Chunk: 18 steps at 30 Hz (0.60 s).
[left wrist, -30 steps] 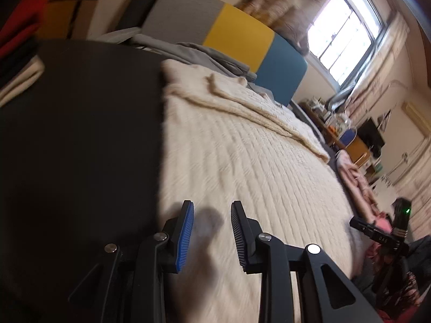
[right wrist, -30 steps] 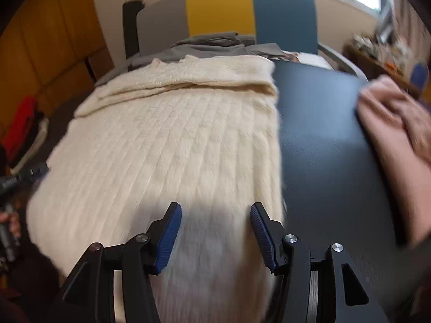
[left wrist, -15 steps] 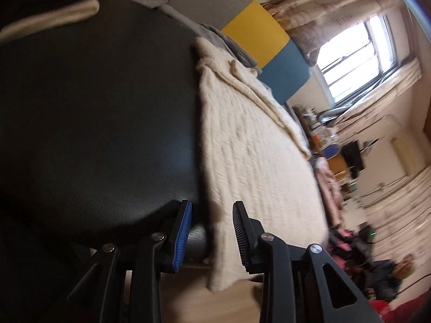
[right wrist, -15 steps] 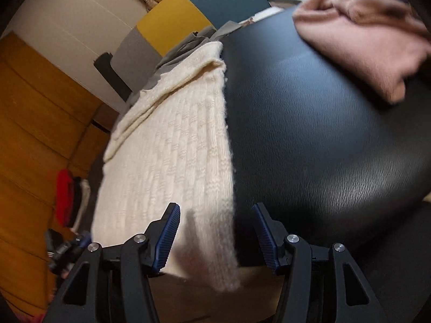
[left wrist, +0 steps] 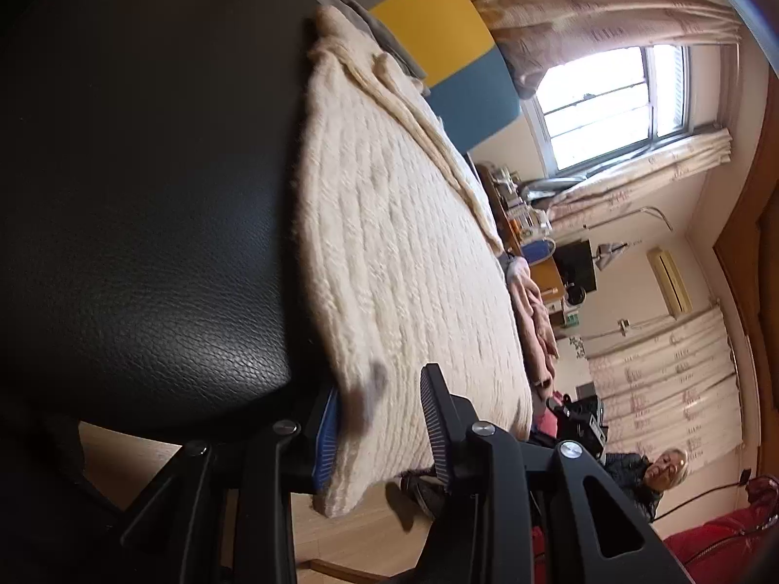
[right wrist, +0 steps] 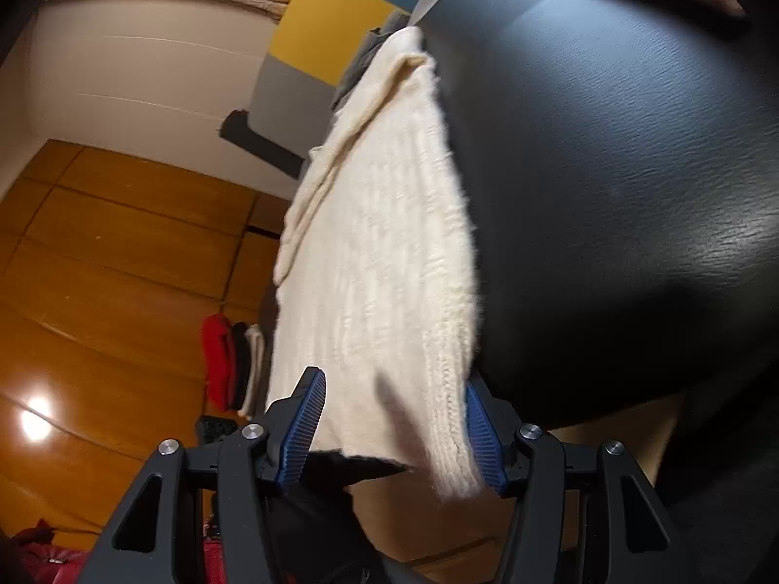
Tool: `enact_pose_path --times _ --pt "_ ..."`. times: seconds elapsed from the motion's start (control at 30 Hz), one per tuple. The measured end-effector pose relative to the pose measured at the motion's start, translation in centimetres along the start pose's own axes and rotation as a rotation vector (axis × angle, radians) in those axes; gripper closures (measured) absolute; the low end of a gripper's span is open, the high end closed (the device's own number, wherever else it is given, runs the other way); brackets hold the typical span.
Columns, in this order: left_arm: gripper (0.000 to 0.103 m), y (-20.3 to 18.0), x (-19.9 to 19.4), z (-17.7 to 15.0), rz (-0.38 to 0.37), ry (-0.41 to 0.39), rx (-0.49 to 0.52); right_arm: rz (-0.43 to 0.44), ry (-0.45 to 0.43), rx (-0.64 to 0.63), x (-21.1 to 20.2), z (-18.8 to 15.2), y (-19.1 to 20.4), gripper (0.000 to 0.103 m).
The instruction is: Fold clothes
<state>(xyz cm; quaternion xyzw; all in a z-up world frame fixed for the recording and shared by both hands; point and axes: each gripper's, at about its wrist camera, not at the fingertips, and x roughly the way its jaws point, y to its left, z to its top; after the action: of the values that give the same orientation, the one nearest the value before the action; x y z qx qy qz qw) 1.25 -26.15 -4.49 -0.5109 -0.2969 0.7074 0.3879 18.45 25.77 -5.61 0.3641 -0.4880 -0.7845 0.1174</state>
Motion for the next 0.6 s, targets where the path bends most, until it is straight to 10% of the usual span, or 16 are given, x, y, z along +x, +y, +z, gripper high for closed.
enact_pose_path --times 0.17,0.33,0.4,0.6 --pt "0.072 -0.2 0.6 0.1 -0.005 0.012 0.006 -0.047 0.013 -0.059 1.5 -0.1 1.3 0.046" --pt "0.084 -0.5 0.8 -0.1 0.016 0.014 0.014 -0.199 0.037 -0.154 2.1 -0.1 2.3 0.088" --pt "0.098 -0.5 0.9 -0.1 0.039 0.016 0.004 -0.177 0.055 -0.14 2.2 0.2 2.1 0.091" --pt "0.097 -4.0 -1.0 -0.9 -0.087 -0.012 0.124 -0.06 0.059 -0.127 1.8 0.4 3.4 0.091"
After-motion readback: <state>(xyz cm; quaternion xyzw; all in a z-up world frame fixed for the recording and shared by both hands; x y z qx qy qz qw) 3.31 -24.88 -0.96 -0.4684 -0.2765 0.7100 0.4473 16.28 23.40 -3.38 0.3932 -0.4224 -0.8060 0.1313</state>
